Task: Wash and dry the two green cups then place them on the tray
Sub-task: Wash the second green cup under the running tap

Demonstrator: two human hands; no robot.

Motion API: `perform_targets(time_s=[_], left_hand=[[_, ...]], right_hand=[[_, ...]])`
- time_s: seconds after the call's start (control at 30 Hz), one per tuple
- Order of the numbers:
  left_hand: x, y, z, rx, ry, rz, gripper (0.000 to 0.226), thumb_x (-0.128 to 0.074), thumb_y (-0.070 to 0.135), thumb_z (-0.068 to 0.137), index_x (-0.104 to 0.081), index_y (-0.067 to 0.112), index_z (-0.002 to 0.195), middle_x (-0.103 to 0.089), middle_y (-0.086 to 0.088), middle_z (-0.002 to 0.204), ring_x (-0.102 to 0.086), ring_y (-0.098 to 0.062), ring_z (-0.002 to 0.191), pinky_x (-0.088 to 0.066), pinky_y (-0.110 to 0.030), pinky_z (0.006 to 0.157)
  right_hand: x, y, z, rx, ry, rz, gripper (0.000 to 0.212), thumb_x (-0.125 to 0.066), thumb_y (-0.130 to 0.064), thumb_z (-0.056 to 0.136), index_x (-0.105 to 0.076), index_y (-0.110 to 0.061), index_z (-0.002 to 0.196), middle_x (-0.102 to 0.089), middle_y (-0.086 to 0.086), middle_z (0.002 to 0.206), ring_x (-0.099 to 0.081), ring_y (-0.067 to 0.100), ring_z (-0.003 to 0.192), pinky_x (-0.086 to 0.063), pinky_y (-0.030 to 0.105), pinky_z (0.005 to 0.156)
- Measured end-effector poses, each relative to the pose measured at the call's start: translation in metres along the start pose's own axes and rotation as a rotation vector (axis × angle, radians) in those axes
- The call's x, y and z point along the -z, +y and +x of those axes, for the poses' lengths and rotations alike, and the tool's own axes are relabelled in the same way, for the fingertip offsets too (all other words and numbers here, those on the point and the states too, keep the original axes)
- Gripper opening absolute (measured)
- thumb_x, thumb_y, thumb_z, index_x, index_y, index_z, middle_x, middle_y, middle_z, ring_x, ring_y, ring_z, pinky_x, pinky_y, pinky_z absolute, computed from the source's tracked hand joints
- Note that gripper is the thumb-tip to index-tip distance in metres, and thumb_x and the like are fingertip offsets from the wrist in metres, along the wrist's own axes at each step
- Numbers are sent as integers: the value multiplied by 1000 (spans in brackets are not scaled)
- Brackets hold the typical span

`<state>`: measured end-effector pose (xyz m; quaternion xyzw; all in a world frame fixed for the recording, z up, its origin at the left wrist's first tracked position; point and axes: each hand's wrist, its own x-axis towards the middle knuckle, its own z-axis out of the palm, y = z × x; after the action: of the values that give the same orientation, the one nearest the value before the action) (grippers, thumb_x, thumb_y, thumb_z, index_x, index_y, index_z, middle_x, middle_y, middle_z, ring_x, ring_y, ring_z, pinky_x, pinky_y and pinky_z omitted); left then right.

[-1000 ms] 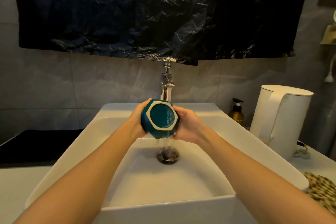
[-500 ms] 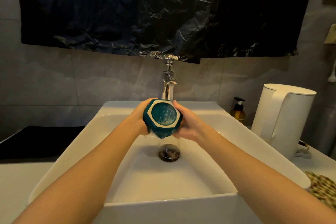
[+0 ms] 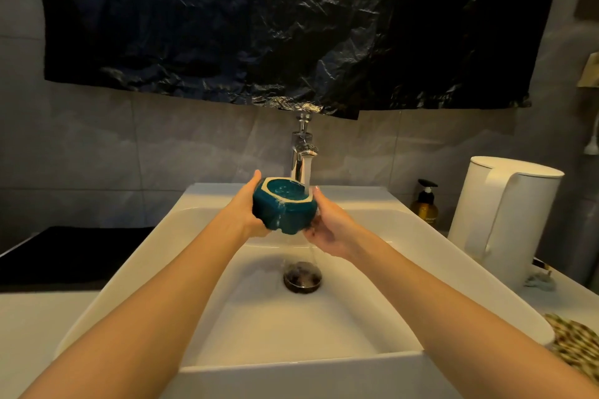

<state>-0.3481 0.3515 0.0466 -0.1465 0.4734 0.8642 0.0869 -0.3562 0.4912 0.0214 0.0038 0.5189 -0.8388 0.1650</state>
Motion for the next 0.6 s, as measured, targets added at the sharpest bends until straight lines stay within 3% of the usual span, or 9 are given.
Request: perform_targets(time_s=[0.1, 0.27, 0.37, 0.47, 0.6], left_hand=[[-5, 1, 0, -41, -9, -26, 40, -58, 47, 88, -57, 12, 106, -61, -13, 96, -57, -34, 93, -49, -48, 79], [-3, 7, -4, -71, 43, -78, 29, -59, 39, 90, -56, 10, 85, -62, -10, 81, -59, -29, 74, -50, -43, 76], [-1, 8, -4, -69, 49, -79, 31, -58, 38, 90, -54, 9, 83, -61, -11, 80, -58, -29, 77, -50, -43, 80], [-2, 5, -5, -56, 48, -90, 32, -58, 39, 90, -52, 8, 85, -60, -13, 82, -58, -32, 84, -50, -44, 85], [-8, 1, -6, -54, 29, -69, 33, -56, 41, 91, -54, 8, 97, -60, -13, 85, -56, -32, 77, -50, -45, 77]], right_hand=[[-1, 2, 0, -33, 21, 59, 42, -39, -42, 100, -51, -16, 131, -57, 11, 127, -59, 21, 104, -53, 25, 74], [4, -4, -9, -14, -177, 45, 39, -43, -33, 101, -49, -14, 134, -52, 19, 135, -59, 25, 104, -52, 25, 72], [9, -7, -13, 13, -238, 45, 31, -49, -24, 98, -54, -18, 128, -54, 21, 130, -59, 29, 106, -55, 25, 71], [10, -7, -11, -10, -200, 43, 28, -50, -27, 97, -55, -19, 124, -57, 21, 126, -60, 28, 104, -55, 25, 70], [7, -2, -3, -54, -74, 99, 35, -39, -39, 101, -52, -13, 121, -56, 19, 127, -60, 22, 95, -48, 22, 66]])
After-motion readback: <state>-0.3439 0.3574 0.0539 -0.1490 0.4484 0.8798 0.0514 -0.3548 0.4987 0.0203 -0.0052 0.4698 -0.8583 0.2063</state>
